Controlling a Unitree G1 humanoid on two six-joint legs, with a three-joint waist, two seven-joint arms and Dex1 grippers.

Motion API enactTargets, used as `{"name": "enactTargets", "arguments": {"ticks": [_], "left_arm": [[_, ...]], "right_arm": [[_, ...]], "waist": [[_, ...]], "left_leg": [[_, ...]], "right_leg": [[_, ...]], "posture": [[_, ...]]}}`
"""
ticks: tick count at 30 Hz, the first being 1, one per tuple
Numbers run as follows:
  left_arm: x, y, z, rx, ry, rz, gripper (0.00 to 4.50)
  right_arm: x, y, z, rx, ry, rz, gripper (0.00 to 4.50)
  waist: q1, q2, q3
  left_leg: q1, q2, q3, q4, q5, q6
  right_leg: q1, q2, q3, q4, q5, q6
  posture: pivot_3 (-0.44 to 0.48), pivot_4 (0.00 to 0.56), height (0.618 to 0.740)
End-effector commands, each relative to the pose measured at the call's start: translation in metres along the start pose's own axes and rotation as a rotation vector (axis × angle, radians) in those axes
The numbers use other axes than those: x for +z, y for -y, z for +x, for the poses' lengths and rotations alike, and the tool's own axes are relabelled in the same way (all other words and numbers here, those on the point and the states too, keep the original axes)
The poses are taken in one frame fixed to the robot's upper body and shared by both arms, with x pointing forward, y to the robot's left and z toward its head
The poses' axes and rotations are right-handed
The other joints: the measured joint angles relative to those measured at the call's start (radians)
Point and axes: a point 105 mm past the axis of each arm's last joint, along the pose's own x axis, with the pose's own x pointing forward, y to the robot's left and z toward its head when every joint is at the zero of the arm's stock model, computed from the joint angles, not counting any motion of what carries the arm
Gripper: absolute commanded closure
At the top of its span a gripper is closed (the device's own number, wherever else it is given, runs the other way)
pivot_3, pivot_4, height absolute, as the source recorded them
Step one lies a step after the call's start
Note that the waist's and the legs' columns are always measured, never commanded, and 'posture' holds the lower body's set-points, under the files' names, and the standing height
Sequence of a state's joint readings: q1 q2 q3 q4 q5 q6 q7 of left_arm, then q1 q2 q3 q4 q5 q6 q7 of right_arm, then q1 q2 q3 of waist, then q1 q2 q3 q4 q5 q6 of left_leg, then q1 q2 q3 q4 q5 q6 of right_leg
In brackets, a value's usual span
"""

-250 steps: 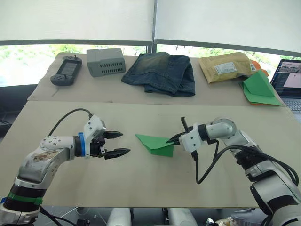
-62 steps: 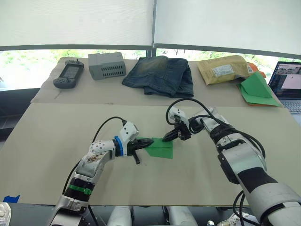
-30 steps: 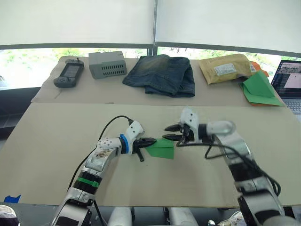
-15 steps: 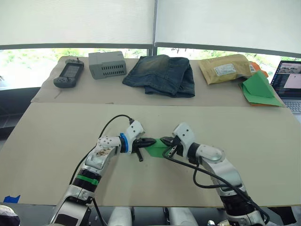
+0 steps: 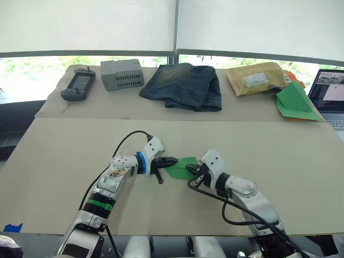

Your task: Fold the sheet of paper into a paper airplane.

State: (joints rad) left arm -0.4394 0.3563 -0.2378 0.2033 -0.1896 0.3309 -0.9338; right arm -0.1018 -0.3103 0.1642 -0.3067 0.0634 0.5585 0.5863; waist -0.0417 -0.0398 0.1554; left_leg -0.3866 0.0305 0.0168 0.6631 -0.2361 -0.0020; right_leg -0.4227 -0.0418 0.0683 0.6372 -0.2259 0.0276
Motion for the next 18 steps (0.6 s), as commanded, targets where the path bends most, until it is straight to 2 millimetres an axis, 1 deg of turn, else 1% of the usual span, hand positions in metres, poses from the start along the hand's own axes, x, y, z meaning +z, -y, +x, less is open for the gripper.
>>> {"name": "enactTargets", "arguments": {"ticks": [1, 4, 6, 7, 10, 12, 14, 18], "left_arm": [[-0.01, -0.003, -0.004, 0.017, -0.043, -0.006, 4.5], [-0.012, -0.004, -0.004, 0.019, -0.045, -0.008, 4.5], [-0.013, -0.003, -0.004, 0.015, -0.049, -0.006, 4.5], [-0.013, -0.003, -0.003, 0.014, -0.049, -0.006, 4.5], [-0.012, -0.002, -0.002, 0.01, -0.048, -0.004, 4.5], [-0.012, -0.001, -0.002, 0.007, -0.048, -0.002, 4.5], [-0.012, 0.0, -0.001, 0.006, -0.046, -0.002, 4.5], [-0.01, 0.002, 0.0, 0.005, -0.039, -0.004, 4.5]], "right_arm": [[-0.011, 0.018, -0.018, -0.072, -0.045, 0.043, 4.47], [-0.009, 0.025, -0.028, -0.098, -0.039, 0.036, 4.47], [0.003, 0.028, -0.03, -0.101, 0.008, 0.02, 4.47], [0.012, 0.028, -0.03, -0.092, 0.043, 0.002, 4.47], [0.034, 0.027, -0.025, -0.069, 0.116, -0.016, 4.47], [0.041, 0.019, -0.015, -0.021, 0.124, -0.041, 4.47], [0.039, 0.011, -0.005, 0.015, 0.102, -0.068, 4.47], [0.02, 0.003, 0.009, 0.045, 0.028, -0.053, 4.47]], "waist": [[0.0, 0.0, 0.0], [0.001, 0.0, 0.0], [0.001, 0.0, 0.0], [0.001, 0.0, 0.0], [-0.001, 0.0, 0.0], [-0.001, 0.0, 0.0], [0.0, 0.0, 0.0], [0.001, 0.0, 0.0]], "left_leg": [[0.0, 0.0, 0.0, 0.0, 0.0, 0.0], [0.0, 0.0, 0.0, 0.0, 0.0, 0.0], [0.0, 0.0, 0.0, 0.0, 0.0, 0.0], [0.0, 0.0, 0.0, 0.0, 0.0, 0.0], [0.0, 0.0, 0.0, 0.0, 0.0, 0.0], [0.0, 0.0, 0.0, 0.0, 0.0, 0.0], [-0.001, 0.0, 0.0, 0.0, 0.0, 0.0], [-0.002, 0.0, -0.001, 0.0, 0.0, 0.0]], "right_leg": [[0.0, 0.0, 0.0, 0.0, 0.0, 0.0], [0.0, 0.0, 0.0, -0.001, 0.0, 0.0], [0.0, 0.0, 0.0, -0.001, 0.0, 0.0], [0.0, 0.0, 0.0, -0.001, 0.0, 0.0], [0.0, 0.0, 0.0, -0.001, 0.0, 0.0], [0.0, 0.0, 0.0, -0.001, 0.0, 0.0], [0.0, 0.0, 0.0, -0.001, 0.0, 0.0], [0.0, 0.001, -0.001, -0.004, 0.0, 0.0]], "posture": [[0.0, 0.15, 0.74], [0.0, 0.15, 0.74], [0.0, 0.15, 0.74], [0.0, 0.15, 0.74], [0.0, 0.15, 0.74], [0.0, 0.15, 0.74], [0.0, 0.15, 0.74], [0.0, 0.15, 0.74]]}}
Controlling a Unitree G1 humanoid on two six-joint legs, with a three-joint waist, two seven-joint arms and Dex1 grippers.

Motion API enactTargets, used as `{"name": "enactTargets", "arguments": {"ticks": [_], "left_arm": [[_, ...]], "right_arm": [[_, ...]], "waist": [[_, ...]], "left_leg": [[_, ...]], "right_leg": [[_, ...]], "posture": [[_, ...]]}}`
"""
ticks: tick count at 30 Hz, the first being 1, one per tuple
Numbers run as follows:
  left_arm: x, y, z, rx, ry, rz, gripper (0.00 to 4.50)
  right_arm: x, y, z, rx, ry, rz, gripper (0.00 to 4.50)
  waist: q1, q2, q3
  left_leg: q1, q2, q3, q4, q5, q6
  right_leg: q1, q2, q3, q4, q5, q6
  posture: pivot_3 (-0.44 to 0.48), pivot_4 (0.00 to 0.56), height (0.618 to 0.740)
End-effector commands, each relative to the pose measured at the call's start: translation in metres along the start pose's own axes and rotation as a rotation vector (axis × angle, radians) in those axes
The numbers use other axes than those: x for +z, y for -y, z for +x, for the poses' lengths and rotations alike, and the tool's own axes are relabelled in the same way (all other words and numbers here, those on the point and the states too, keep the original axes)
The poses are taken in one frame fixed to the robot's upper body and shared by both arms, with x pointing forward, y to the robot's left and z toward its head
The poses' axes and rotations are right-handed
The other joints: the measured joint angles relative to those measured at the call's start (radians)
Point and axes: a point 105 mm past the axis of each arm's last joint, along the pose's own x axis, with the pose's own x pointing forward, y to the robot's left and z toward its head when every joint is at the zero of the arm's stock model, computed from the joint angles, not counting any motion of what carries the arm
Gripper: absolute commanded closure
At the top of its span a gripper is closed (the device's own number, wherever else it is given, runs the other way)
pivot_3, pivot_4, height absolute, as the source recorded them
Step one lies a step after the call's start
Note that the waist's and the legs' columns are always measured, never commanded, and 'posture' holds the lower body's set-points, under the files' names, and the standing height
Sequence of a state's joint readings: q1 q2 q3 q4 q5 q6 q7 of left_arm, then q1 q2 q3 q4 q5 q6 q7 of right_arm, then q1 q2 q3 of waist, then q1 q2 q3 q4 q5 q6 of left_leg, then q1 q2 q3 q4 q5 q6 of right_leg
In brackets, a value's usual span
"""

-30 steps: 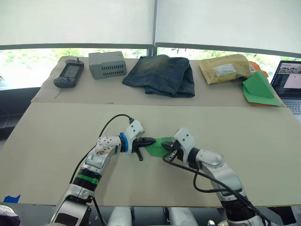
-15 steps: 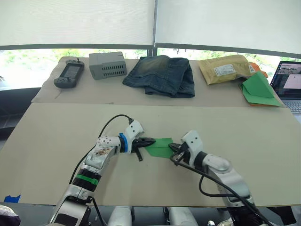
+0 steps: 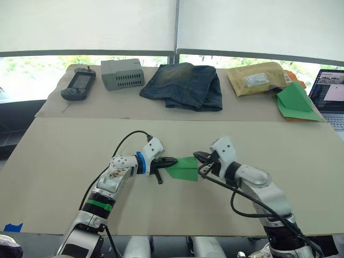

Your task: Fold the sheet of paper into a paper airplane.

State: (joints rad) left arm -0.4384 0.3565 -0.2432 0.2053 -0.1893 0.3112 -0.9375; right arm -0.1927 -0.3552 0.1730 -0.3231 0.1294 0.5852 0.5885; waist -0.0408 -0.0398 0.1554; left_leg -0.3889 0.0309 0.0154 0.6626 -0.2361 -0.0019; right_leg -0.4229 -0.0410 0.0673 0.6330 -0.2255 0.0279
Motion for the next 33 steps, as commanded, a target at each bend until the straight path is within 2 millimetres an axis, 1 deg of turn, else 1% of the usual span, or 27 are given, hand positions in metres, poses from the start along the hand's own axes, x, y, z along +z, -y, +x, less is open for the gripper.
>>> {"name": "enactTargets", "arguments": {"ticks": [1, 3, 6, 8, 11, 15, 20, 27, 31, 33], "left_arm": [[-0.011, 0.002, 0.0, 0.011, -0.045, -0.018, 4.5], [-0.01, 0.003, 0.0, 0.009, -0.04, -0.019, 4.5], [-0.004, 0.007, 0.002, 0.001, -0.022, -0.024, 4.5], [0.0, 0.012, 0.003, -0.012, -0.009, -0.026, 4.5], [0.001, 0.022, 0.006, -0.037, -0.013, -0.016, 4.5], [-0.004, 0.025, 0.004, -0.019, -0.025, -0.04, 4.5], [-0.022, 0.01, -0.009, 0.078, -0.062, -0.092, 4.5], [-0.027, -0.004, -0.038, 0.184, -0.033, -0.137, 4.5], [-0.036, -0.008, -0.053, 0.241, -0.041, -0.166, 4.5], [-0.038, -0.009, -0.057, 0.263, -0.036, -0.182, 4.5]], "right_arm": [[-0.016, -0.004, 0.009, 0.014, -0.052, -0.016, 4.47], [-0.028, -0.008, 0.013, 0.023, -0.085, -0.024, 4.47], [-0.035, -0.012, 0.016, 0.034, -0.096, 0.0, 4.47], [-0.04, -0.014, 0.015, 0.038, -0.11, 0.002, 4.47], [-0.044, -0.017, 0.014, 0.041, -0.121, 0.012, 4.47], [-0.047, -0.016, 0.012, 0.033, -0.131, 0.02, 4.47], [-0.049, -0.017, 0.011, 0.034, -0.134, 0.024, 4.47], [-0.049, -0.019, 0.012, 0.053, -0.136, 0.024, 4.47], [-0.049, -0.018, 0.014, 0.065, -0.138, 0.022, 4.47], [-0.049, -0.019, 0.015, 0.073, -0.139, 0.022, 4.47]], "waist": [[0.0, 0.0, 0.0], [-0.001, 0.0, 0.0], [-0.002, -0.001, -0.001], [-0.003, 0.0, -0.001], [-0.003, -0.001, -0.001], [-0.002, -0.001, -0.002], [-0.002, -0.002, -0.005], [-0.007, -0.002, -0.006], [-0.01, -0.002, -0.006], [-0.01, -0.002, -0.006]], "left_leg": [[-0.001, 0.0, 0.0, 0.0, 0.0, 0.0], [-0.001, -0.001, 0.0, 0.0, 0.0, 0.0], [0.0, -0.001, 0.0, 0.0, 0.0, 0.0], [0.001, 0.0, 0.0, 0.0, 0.0, 0.0], [0.001, 0.0, 0.0, 0.0, 0.0, 0.0], [0.001, 0.0, 0.0, 0.0, 0.0, 0.0], [0.001, 0.0, 0.0, 0.0, 0.0, 0.0], [0.004, 0.002, 0.001, -0.001, 0.0, 0.0], [0.005, 0.003, 0.001, -0.002, 0.0, 0.0], [0.005, 0.003, 0.001, -0.002, 0.0, 0.0]], "right_leg": [[0.0, 0.0, 0.0, -0.001, 0.0, 0.0], [0.0, 0.0, 0.001, -0.002, 0.001, 0.001], [0.001, 0.0, 0.001, -0.002, 0.001, 0.002], [0.002, 0.0, 0.001, -0.002, 0.001, 0.002], [0.001, 0.0, 0.001, -0.002, 0.001, 0.002], [0.002, 0.0, 0.002, -0.002, 0.001, 0.002], [0.002, 0.0, 0.001, -0.002, 0.001, 0.001], [0.003, 0.002, 0.002, -0.001, 0.001, 0.001], [0.003, 0.003, 0.002, -0.001, 0.001, 0.0], [0.003, 0.003, 0.002, -0.001, 0.001, 0.0]], "posture": [[0.0, 0.15, 0.74], [0.0, 0.15, 0.74], [0.0, 0.15, 0.74], [0.0, 0.15, 0.74], [0.0, 0.15, 0.74], [0.0, 0.15, 0.74], [0.0, 0.15, 0.74], [0.0, 0.15, 0.74], [0.0, 0.15, 0.74], [0.0, 0.15, 0.74]]}}
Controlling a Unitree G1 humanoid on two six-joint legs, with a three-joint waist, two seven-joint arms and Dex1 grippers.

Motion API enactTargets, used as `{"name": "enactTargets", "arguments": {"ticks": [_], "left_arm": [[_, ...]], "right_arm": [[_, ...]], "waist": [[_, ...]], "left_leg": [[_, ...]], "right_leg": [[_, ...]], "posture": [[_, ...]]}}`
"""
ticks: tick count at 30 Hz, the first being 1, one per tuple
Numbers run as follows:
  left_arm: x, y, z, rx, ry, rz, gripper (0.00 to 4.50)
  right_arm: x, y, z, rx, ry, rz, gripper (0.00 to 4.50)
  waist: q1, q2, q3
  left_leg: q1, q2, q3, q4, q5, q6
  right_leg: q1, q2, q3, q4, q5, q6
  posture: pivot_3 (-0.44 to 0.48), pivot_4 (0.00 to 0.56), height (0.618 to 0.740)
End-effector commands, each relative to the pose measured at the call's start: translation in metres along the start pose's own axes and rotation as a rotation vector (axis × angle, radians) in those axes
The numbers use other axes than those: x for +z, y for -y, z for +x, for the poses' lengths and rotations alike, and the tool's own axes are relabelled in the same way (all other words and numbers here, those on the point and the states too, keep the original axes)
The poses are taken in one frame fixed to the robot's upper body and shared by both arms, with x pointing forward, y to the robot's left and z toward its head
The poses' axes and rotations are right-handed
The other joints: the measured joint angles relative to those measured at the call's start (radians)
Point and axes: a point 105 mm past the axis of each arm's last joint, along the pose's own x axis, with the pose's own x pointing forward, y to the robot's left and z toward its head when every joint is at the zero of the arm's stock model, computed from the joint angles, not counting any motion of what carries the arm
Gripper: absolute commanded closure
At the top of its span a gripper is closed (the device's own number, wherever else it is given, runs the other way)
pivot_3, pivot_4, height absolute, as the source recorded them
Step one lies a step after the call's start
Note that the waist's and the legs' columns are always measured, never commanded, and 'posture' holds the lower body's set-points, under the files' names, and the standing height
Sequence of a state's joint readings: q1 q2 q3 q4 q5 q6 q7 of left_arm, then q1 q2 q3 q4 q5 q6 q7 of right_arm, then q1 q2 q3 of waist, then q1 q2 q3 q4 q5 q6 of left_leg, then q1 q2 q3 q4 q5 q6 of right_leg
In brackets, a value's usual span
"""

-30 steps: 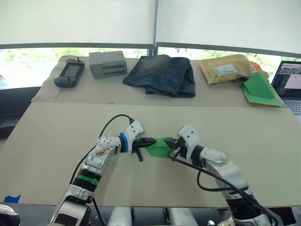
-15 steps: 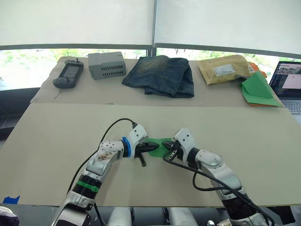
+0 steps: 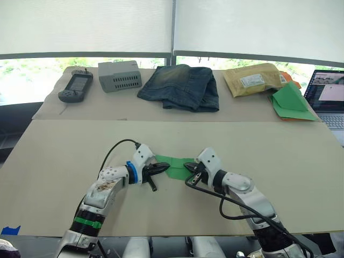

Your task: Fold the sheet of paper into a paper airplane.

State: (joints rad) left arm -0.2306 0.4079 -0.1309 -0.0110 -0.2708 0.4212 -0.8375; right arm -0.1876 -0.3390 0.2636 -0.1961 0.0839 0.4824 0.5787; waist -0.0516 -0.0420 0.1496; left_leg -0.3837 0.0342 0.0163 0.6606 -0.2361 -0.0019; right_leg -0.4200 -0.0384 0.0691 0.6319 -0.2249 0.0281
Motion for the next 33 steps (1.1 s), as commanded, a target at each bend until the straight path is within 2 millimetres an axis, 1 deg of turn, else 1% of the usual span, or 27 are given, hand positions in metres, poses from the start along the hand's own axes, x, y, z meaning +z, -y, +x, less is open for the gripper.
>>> {"name": "enactTargets", "arguments": {"ticks": [1, 4, 8, 11, 12, 14, 16, 18, 20, 23, 26, 30, 33], "left_arm": [[-0.017, -0.019, -0.017, 0.116, -0.058, -0.045, 4.5], [-0.013, -0.02, -0.017, 0.128, -0.037, -0.063, 4.5], [-0.003, -0.024, -0.018, 0.147, 0.008, -0.1, 4.5], [-0.007, -0.031, -0.022, 0.179, -0.023, -0.086, 4.5], [-0.003, -0.032, -0.023, 0.177, 0.0, -0.093, 4.5], [0.01, -0.029, -0.023, 0.156, 0.065, -0.097, 4.5], [0.025, -0.015, -0.018, 0.071, 0.138, -0.086, 4.5], [0.033, -0.005, -0.015, 0.013, 0.169, -0.083, 4.5], [0.036, 0.001, -0.011, -0.023, 0.168, -0.068, 4.5], [0.031, 0.009, 0.0, -0.064, 0.114, -0.013, 4.5], [0.016, 0.004, 0.008, -0.044, 0.028, 0.007, 4.5], [-0.008, -0.006, 0.011, 0.005, -0.084, 0.023, 4.5], [-0.012, -0.008, 0.012, 0.015, -0.088, -0.002, 4.5]], "right_arm": [[-0.024, -0.006, 0.001, 0.033, -0.089, 0.04, 4.47], [-0.026, -0.008, 0.001, 0.043, -0.095, 0.04, 4.47], [-0.028, -0.01, 0.001, 0.048, -0.102, 0.041, 4.47], [-0.027, -0.01, 0.001, 0.046, -0.102, 0.042, 4.47], [-0.027, -0.01, 0.001, 0.046, -0.101, 0.04, 4.47], [-0.027, -0.011, 0.002, 0.049, -0.101, 0.039, 4.47], [-0.027, -0.011, 0.002, 0.05, -0.1, 0.039, 4.47], [-0.027, -0.011, 0.002, 0.05, -0.1, 0.039, 4.47], [-0.026, -0.011, 0.002, 0.049, -0.1, 0.038, 4.47], [-0.026, -0.01, 0.002, 0.045, -0.099, 0.037, 4.47], [-0.025, -0.009, 0.002, 0.038, -0.095, 0.034, 4.47], [-0.019, -0.006, -0.001, 0.027, -0.076, 0.03, 4.47], [-0.008, -0.002, -0.005, 0.024, -0.04, 0.03, 4.47]], "waist": [[0.001, 0.0, 0.0], [0.002, 0.0, 0.0], [0.001, 0.0, 0.0], [0.001, 0.0, 0.0], [0.001, 0.0, 0.0], [0.001, 0.0, 0.0], [0.002, 0.0, 0.0], [0.005, 0.0, 0.0], [0.006, 0.0, 0.0], [0.006, 0.0, 0.0], [0.006, 0.0, 0.0], [0.008, 0.0, -0.001], [0.009, 0.0, -0.001]], "left_leg": [[0.0, 0.0, 0.0, 0.0, 0.0, 0.0], [0.0, 0.0, 0.0, 0.0, 0.0, 0.0], [0.0, 0.0, 0.0, 0.0, 0.0, 0.0], [0.0, 0.0, 0.0, 0.0, 0.0, 0.0], [0.0, 0.0, 0.0, 0.0, 0.0, 0.0], [0.0, 0.0, 0.0, 0.0, 0.0, 0.0], [-0.001, 0.0, 0.0, 0.0, 0.0, 0.0], [-0.001, 0.0, 0.0, 0.0, 0.0, 0.0], [-0.002, -0.001, 0.0, 0.0, 0.0, 0.0], [-0.001, -0.001, 0.0, 0.0, 0.0, 0.0], [-0.001, -0.001, 0.0, 0.0, 0.0, 0.0], [-0.002, -0.001, 0.0, 0.0, 0.0, 0.0], [-0.001, -0.001, 0.0, 0.0, 0.0, 0.0]], "right_leg": [[0.0, 0.0, 0.0, 0.0, 0.0, 0.0], [0.0, 0.0, 0.0, 0.0, 0.0, 0.0], [0.0, 0.0, 0.0, 0.0, 0.0, 0.0], [0.0, 0.0, 0.0, 0.0, 0.0, 0.0], [0.0, 0.0, 0.0, 0.0, 0.0, 0.0], [0.0, 0.0, 0.0, 0.0, 0.0, 0.0], [-0.001, 0.0, 0.0, 0.0, 0.0, 0.0], [-0.001, 0.0, 0.0, 0.0, 0.0, 0.0], [-0.001, -0.001, 0.0, -0.001, 0.0, 0.0], [-0.001, -0.001, 0.0, -0.001, 0.0, 0.0], [-0.001, 0.0, 0.0, -0.001, 0.0, 0.0], [-0.001, 0.0, 0.0, -0.001, 0.0, -0.001], [0.0, -0.001, 0.0, -0.001, 0.0, 0.0]], "posture": [[0.0, 0.15, 0.74], [0.0, 0.15, 0.74], [0.0, 0.15, 0.74], [0.0, 0.15, 0.74], [0.0, 0.15, 0.74], [0.0, 0.15, 0.74], [0.0, 0.15, 0.74], [0.0, 0.15, 0.74], [0.0, 0.15, 0.74], [0.0, 0.15, 0.74], [0.0, 0.15, 0.74], [0.0, 0.15, 0.74], [0.0, 0.15, 0.74]]}}
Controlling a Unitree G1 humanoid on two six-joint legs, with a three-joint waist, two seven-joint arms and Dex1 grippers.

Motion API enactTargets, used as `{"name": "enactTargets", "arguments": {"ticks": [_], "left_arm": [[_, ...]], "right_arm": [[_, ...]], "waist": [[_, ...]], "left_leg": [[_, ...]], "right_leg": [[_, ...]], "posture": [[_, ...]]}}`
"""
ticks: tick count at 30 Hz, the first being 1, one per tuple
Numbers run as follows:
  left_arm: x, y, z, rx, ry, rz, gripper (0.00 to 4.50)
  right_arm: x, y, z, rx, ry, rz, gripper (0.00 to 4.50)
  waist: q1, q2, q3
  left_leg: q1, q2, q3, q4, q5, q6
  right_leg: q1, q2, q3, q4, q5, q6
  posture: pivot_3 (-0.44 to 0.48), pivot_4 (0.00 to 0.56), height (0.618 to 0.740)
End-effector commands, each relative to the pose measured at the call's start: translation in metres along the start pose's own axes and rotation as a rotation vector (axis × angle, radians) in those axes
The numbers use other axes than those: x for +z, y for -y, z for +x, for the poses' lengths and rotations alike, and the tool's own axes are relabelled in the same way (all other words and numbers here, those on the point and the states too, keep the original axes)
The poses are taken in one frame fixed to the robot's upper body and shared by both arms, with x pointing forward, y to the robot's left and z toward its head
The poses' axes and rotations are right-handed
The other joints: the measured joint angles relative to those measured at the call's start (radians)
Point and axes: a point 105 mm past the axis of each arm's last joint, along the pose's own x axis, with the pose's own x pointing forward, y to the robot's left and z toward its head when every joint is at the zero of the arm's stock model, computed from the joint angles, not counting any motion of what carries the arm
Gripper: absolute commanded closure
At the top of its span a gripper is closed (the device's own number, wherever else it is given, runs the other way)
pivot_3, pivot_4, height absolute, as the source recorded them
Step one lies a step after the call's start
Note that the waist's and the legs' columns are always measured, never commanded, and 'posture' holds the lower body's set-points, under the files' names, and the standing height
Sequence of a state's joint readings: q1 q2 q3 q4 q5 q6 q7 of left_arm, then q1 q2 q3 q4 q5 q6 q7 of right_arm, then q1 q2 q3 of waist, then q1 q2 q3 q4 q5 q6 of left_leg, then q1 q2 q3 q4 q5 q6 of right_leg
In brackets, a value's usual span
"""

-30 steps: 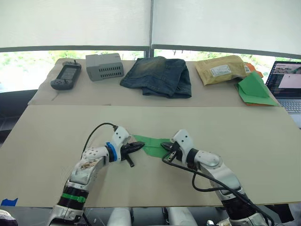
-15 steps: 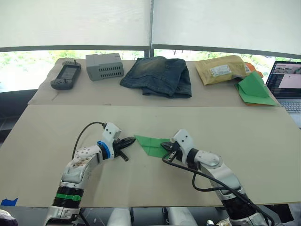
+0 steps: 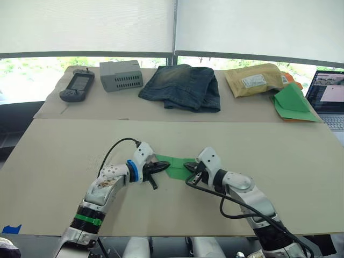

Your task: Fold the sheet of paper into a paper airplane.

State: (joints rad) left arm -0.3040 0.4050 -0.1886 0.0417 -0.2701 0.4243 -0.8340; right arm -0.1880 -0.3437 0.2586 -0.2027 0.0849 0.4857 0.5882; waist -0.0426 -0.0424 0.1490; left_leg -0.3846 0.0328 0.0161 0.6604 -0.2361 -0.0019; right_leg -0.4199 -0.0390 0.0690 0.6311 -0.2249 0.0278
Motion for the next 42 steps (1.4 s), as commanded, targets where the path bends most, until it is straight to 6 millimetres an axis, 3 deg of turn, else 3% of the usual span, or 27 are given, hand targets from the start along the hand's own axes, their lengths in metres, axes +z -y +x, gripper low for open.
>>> {"name": "enactTargets", "arguments": {"ticks": [1, 10, 16, 27, 28, 34, 40, 42], "left_arm": [[-0.017, -0.009, -0.002, 0.051, -0.064, -0.03, 4.5], [-0.005, 0.004, 0.003, 0.0, -0.011, -0.045, 4.5], [0.009, 0.003, -0.01, 0.027, 0.006, -0.037, 4.5], [0.041, -0.005, -0.05, 0.072, 0.06, -0.047, 0.97], [0.041, -0.004, -0.053, 0.065, 0.061, -0.049, 0.97], [0.029, 0.0, -0.071, 0.067, 0.029, -0.035, 0.92], [0.014, 0.0, -0.08, 0.083, -0.022, -0.037, 0.92], [0.009, -0.002, -0.081, 0.102, -0.039, -0.03, 0.92]], "right_arm": [[-0.006, -0.003, -0.005, 0.023, -0.033, 0.036, 4.47], [0.031, 0.011, -0.028, 0.08, 0.078, 0.102, 4.47], [0.044, 0.029, -0.037, 0.088, 0.077, 0.081, 4.47], [0.048, 0.033, -0.049, 0.185, 0.057, 0.209, 4.5], [0.047, 0.035, -0.049, 0.179, 0.051, 0.198, 4.5], [0.039, 0.045, -0.044, 0.145, 0.013, 0.181, 2.64], [0.031, 0.055, -0.037, 0.141, -0.002, 0.248, 2.64], [0.034, 0.053, -0.03, 0.191, 0.031, 0.37, 2.64]], "waist": [[0.0, 0.0, 0.0], [0.003, 0.001, 0.001], [-0.001, 0.0, 0.001], [0.0, 0.0, 0.006], [0.0, 0.0, 0.006], [-0.002, 0.0, 0.006], [0.002, 0.0, 0.007], [0.002, 0.0, 0.007]], "left_leg": [[0.0, 0.0, 0.0, 0.0, 0.0, 0.0], [-0.003, -0.001, 0.0, 0.0, 0.0, 0.0], [-0.005, -0.001, 0.0, 0.0, 0.0, 0.0], [-0.007, -0.001, -0.001, 0.0, 0.0, 0.0], [-0.007, -0.001, -0.001, 0.0, 0.0, 0.001], [-0.007, -0.001, 0.0, 0.0, -0.001, 0.001], [-0.007, -0.001, 0.0, 0.0, 0.0, 0.001], [-0.007, -0.001, 0.0, 0.0, 0.0, 0.001]], "right_leg": [[0.0, 0.0, 0.0, 0.0, 0.0, 0.0], [-0.002, -0.001, 0.0, 0.0, 0.0, 0.0], [-0.004, -0.001, 0.0, -0.002, 0.0, 0.0], [-0.005, -0.001, -0.001, -0.002, 0.0, 0.0], [-0.005, -0.001, -0.001, -0.003, 0.0, 0.0], [-0.005, -0.002, 0.0, -0.003, 0.0, 0.0], [-0.005, -0.002, -0.001, -0.002, 0.0, 0.0], [-0.005, -0.002, -0.001, -0.002, 0.0, 0.0]], "posture": [[0.0, 0.15, 0.74], [0.0, 0.15, 0.74], [0.0, 0.15, 0.74], [0.0, 0.15, 0.74], [0.0, 0.15, 0.74], [0.0, 0.15, 0.74], [0.0, 0.15, 0.74], [0.0, 0.15, 0.74]]}}
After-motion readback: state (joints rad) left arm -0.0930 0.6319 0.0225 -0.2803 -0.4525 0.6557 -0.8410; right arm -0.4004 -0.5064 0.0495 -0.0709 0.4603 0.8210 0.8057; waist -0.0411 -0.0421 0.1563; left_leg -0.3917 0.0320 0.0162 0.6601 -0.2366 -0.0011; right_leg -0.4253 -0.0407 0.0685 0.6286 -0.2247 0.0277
